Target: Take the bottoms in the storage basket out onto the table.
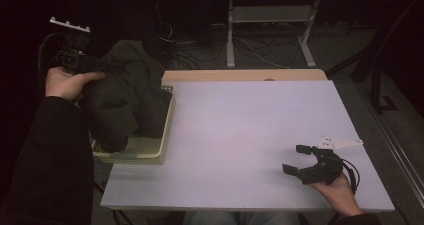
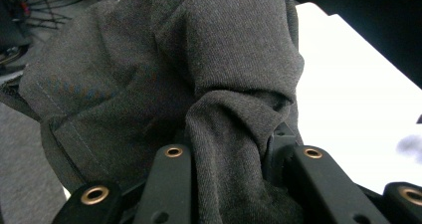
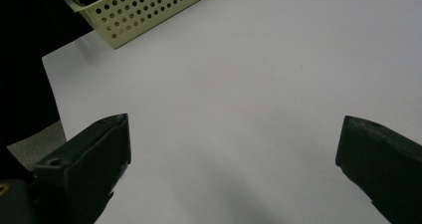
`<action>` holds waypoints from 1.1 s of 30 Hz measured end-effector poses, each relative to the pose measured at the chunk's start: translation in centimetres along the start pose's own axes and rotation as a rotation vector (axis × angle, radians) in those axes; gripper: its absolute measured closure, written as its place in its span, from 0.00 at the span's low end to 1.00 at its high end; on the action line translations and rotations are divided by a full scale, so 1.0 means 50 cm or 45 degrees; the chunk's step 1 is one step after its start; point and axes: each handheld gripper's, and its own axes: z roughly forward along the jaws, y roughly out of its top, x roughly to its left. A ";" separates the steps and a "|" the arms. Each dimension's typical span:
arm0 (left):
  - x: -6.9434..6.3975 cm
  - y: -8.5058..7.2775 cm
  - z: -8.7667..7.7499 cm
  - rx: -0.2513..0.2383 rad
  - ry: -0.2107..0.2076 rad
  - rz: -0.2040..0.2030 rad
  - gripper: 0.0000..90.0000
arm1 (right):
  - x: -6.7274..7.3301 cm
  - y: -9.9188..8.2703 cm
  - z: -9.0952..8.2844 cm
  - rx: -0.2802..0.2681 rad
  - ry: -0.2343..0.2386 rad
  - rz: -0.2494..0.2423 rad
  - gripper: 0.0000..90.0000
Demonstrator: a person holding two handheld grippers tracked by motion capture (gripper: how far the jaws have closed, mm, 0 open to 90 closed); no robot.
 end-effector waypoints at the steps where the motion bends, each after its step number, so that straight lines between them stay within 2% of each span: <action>1: -0.003 0.002 -0.001 -0.007 -0.010 -0.005 0.78 | 0.000 0.000 0.000 0.000 0.001 0.001 0.01; 8: -0.016 0.020 -0.004 0.022 -0.018 0.049 0.78 | 0.000 0.000 0.000 0.002 0.000 -0.004 0.01; 14: -0.031 0.037 -0.009 0.010 -0.022 0.071 0.78 | 0.000 0.000 0.000 -0.008 -0.003 -0.001 0.01; 24: -0.060 0.061 -0.006 0.029 -0.038 0.155 0.78 | -0.001 -0.001 -0.006 -0.006 -0.006 0.003 0.01; 33: -0.092 0.086 0.001 0.022 -0.080 0.182 0.78 | -0.003 -0.001 -0.008 -0.013 -0.013 0.010 0.01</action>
